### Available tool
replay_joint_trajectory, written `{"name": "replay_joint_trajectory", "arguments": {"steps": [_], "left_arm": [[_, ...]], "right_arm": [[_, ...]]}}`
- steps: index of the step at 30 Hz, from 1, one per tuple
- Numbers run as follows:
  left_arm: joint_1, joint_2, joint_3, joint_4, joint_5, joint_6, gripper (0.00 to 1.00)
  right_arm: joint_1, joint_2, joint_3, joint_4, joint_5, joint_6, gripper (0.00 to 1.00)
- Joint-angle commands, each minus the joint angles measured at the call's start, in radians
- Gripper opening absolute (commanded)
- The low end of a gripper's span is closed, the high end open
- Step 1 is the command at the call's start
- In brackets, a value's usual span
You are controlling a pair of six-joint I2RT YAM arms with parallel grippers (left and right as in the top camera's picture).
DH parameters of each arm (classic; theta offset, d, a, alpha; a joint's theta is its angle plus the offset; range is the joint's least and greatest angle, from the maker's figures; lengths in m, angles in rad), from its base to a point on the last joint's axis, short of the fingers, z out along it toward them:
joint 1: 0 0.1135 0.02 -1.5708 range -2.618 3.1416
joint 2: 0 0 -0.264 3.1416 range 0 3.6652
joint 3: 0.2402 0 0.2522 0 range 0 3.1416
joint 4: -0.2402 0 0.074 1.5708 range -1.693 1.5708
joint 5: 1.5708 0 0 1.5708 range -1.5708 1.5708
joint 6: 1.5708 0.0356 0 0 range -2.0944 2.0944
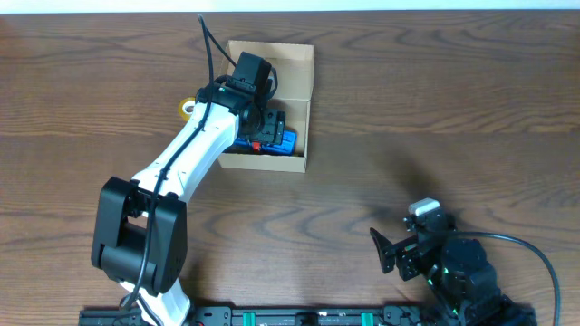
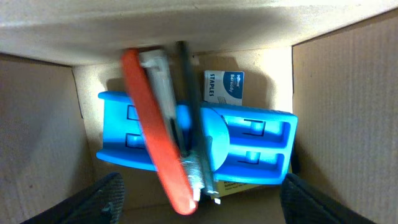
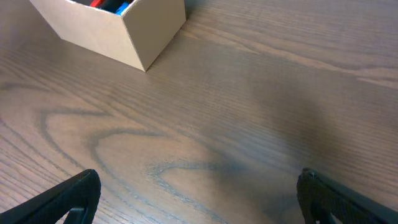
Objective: Pack container
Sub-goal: 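Place the red stapler into the cardboard box with the left gripper, then move the left gripper to the yellow tape roll and grasp it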
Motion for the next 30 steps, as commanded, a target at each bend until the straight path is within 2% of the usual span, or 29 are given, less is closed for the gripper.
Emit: {"name": "replay_joint_trajectory", "arguments": {"steps": [1,6,8,9,11,14,16,23,27,30], "left_arm": [[-0.004,-0.014,0.032,-0.002,0.005,0.002,0.82],[0.011,-0.048,0.068,-0.001,0.070,-0.051,0.70],[0.025,-0.082,0.098,-0.008,0.095,-0.058,0.70],[0.033,-0.100,0.109,-0.010,0.099,-0.058,0.72],[0.061,-0.141,0.129,-0.011,0.088,-0.074,0.85],[0.138,-0.188,0.135,-0.012,0.001,-0.232,0.87],[0.200,-0.203,0.135,-0.011,-0.009,-0.294,0.98],[0.380,-0.175,0.135,-0.024,-0.019,-0.460,0.96],[0.423,-0.115,0.135,-0.073,-0.092,-0.598,0.95],[0.435,-0.043,0.135,-0.070,-0.100,-0.650,0.95]], "right_arm": [[-0.005,-0.005,0.000,0.000,0.010,0.018,0.99],[-0.005,-0.005,0.000,0.000,0.010,0.018,0.99],[-0.005,-0.005,0.000,0.000,0.010,0.018,0.99],[-0.005,-0.005,0.000,0.000,0.010,0.018,0.99],[-0.005,-0.005,0.000,0.000,0.010,0.018,0.99],[-0.005,-0.005,0.000,0.000,0.010,0.018,0.99],[-0.005,-0.005,0.000,0.000,0.010,0.018,0.99],[-0.005,-0.005,0.000,0.000,0.010,0.018,0.99],[-0.005,-0.005,0.000,0.000,0.010,0.018,0.99],[-0.005,-0.005,0.000,0.000,0.010,0.018,0.99]]}}
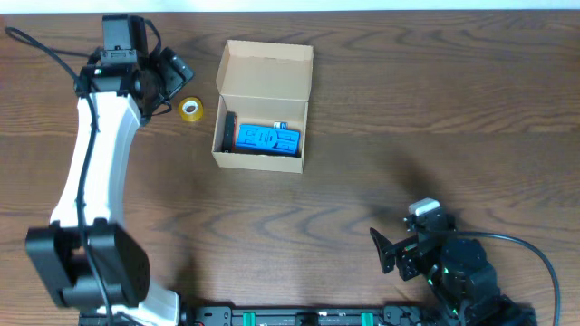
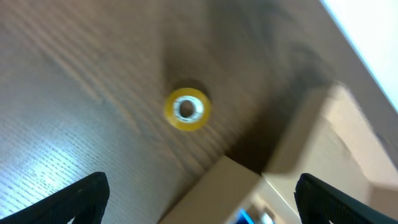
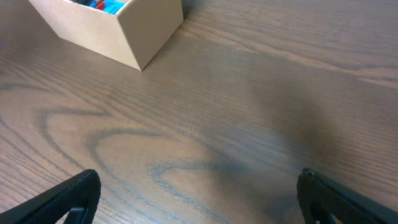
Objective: Pack container
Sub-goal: 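Move the left gripper to the yellow tape roll and grasp it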
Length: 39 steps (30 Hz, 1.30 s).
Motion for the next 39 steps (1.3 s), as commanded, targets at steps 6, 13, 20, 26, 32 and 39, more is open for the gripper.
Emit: {"name": "replay_joint_trajectory", "arguments": {"steps": [6,13,20,26,32,39], "left_arm": [[0.012,0.220,0.003,0.008,0.002,-0.190,0.97],[0.012,0.320,0.003,0.006,0.001,-0.363,0.80],[0.011,0.382,0.055,0.010,0.005,-0.376,0.79],[0.011,0.433,0.111,0.009,0.009,-0.377,0.81],[0.011,0.465,0.129,0.010,0.008,-0.393,0.81],[0.011,0.523,0.129,0.009,0.036,-0.392,0.69]], "right_arm": [[-0.005,-0.005,0.000,0.000,0.010,0.018,0.99],[-0.005,-0.005,0.000,0.000,0.010,0.018,0.99],[-0.005,-0.005,0.000,0.000,0.010,0.018,0.99],[-0.005,-0.005,0.000,0.000,0.010,0.018,0.99],[-0.005,-0.005,0.000,0.000,0.010,0.018,0.99],[-0.005,-0.005,0.000,0.000,0.010,0.018,0.99]]}}
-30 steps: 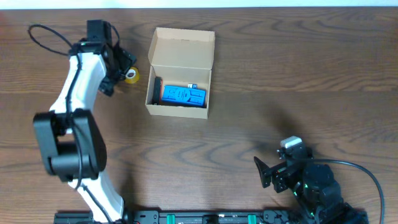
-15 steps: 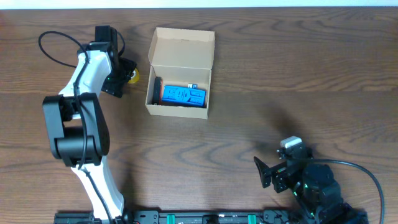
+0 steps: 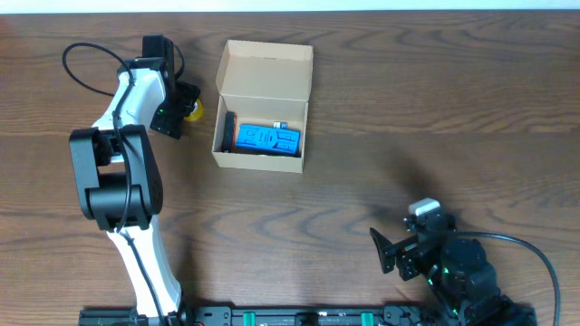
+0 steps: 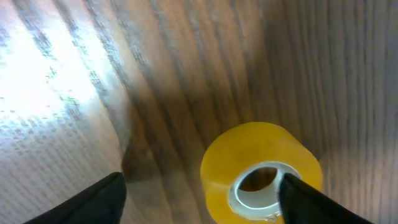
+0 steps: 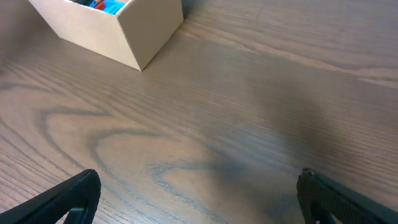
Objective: Pack container
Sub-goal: 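Move the left gripper to the yellow tape roll and grasp it, then lower the tape roll into the cardboard box onto the duster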
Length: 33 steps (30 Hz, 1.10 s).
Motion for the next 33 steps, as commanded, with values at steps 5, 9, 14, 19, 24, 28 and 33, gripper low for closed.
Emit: {"name": "replay_joint_trajectory", "arguments": {"steps": [5,9,14,19,24,28,33], "left_arm": [[0.002,0.091,0.010,-0.019,0.043,-0.002,0.08],[0.002,0.084,0.010,-0.027,0.040,0.000,0.05],[0.006,0.023,0.010,-0.034,0.020,0.007,0.06],[0.006,-0.105,0.010,-0.046,-0.039,0.059,0.06],[-0.010,-0.273,0.010,-0.074,-0.082,0.151,0.05],[-0.047,-0.383,0.010,-0.107,-0.101,0.229,0.05],[-0.159,-0.446,0.010,-0.153,-0.096,0.350,0.06]], "right_arm": [[-0.005,-0.005,0.000,0.000,0.010,0.018,0.99],[-0.005,-0.005,0.000,0.000,0.010,0.018,0.99],[-0.005,-0.005,0.000,0.000,0.010,0.018,0.99],[-0.005,-0.005,0.000,0.000,0.011,0.018,0.99],[-0.005,-0.005,0.000,0.000,0.010,0.018,0.99],[-0.005,-0.005,0.000,0.000,0.010,0.018,0.99],[-0.005,-0.005,0.000,0.000,0.010,0.018,0.99]]}}
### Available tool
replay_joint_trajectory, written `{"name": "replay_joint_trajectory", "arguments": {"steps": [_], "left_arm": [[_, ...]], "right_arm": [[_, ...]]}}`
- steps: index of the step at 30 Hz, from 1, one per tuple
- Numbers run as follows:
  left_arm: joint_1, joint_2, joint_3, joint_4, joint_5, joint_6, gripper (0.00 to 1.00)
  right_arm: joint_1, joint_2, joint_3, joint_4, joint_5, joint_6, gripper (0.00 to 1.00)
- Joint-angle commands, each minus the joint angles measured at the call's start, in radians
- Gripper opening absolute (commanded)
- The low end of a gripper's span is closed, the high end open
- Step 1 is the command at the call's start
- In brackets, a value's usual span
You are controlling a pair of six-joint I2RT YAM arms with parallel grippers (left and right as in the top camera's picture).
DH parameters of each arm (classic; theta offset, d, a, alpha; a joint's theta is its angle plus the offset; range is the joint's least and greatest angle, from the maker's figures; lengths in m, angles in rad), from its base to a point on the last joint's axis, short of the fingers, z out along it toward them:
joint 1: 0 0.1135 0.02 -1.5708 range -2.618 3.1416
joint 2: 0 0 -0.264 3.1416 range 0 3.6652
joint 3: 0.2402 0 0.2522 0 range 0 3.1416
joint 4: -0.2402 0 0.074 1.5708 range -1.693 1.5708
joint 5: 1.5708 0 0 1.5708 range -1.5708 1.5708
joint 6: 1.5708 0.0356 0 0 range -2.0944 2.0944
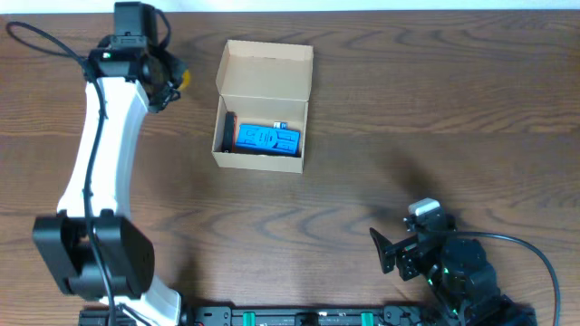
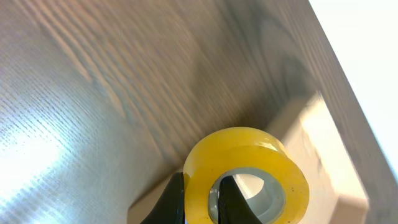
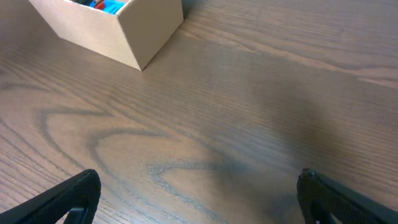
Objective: Pack container
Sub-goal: 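Lower the tape roll into the cardboard box onto the duster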
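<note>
My left gripper (image 2: 202, 198) is shut on a yellow roll of tape (image 2: 247, 176), one finger outside the ring and one through its hole, lifted off the table. Overhead, that gripper (image 1: 168, 77) hangs at the far left, just left of the open cardboard box (image 1: 263, 107), with the tape (image 1: 178, 78) peeking out. The box holds a blue stapler (image 1: 266, 138) and a dark item at its left wall. My right gripper (image 3: 199, 193) is open, low over bare wood at the near right (image 1: 391, 252).
The wooden table's far edge (image 1: 381, 7) runs close behind the box. The box's lid flap (image 1: 269, 52) stands open at the back. Black cables (image 1: 36, 36) loop off the left arm near the far left corner.
My left gripper has shut on the yellow tape and raised it off the table, ending farther back, left of the box's rear corner. The right arm has not moved.
My left gripper was down inside the box over the blue stapler and a red-handled tool. It then stood open above the tape lying left of the box, then low around the roll. Now it holds the tape in the air.
</note>
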Motion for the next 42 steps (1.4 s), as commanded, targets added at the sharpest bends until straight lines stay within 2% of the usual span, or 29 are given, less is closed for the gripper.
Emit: {"name": "replay_joint_trajectory", "arguments": {"steps": [1,7,10,21,27,28,32,33,34,42], "left_arm": [[-0.090,-0.001,0.005,-0.037,-0.014,0.121,0.06],[-0.270,0.022,0.005,-0.091,-0.046,0.139,0.06],[-0.317,0.061,0.005,-0.090,-0.072,0.139,0.06],[-0.359,0.252,0.005,-0.066,-0.018,0.119,0.05],[-0.359,0.299,0.005,-0.041,0.007,0.106,0.06],[-0.359,0.298,0.005,-0.041,0.006,0.104,0.11],[-0.359,0.294,0.005,-0.029,0.007,0.104,0.70],[-0.360,0.291,0.005,-0.027,0.006,0.104,0.89],[-0.362,0.285,0.005,-0.026,0.006,0.104,0.95],[-0.364,0.148,0.005,-0.018,-0.010,0.105,0.96]], "right_arm": [[-0.005,-0.005,0.000,0.000,0.010,0.018,0.99],[-0.005,-0.005,0.000,0.000,0.010,0.018,0.99],[-0.005,-0.005,0.000,0.000,0.010,0.018,0.99],[-0.005,-0.005,0.000,0.000,0.010,0.018,0.99],[-0.005,-0.005,0.000,0.000,0.010,0.018,0.99],[-0.005,-0.005,0.000,0.000,0.010,0.018,0.99],[-0.005,-0.005,0.000,0.000,0.010,0.018,0.99],[-0.005,-0.005,0.000,0.000,0.010,0.018,0.99],[-0.005,-0.005,0.000,0.000,0.010,0.018,0.99],[-0.005,-0.005,0.000,0.000,0.010,0.018,0.99]]}}
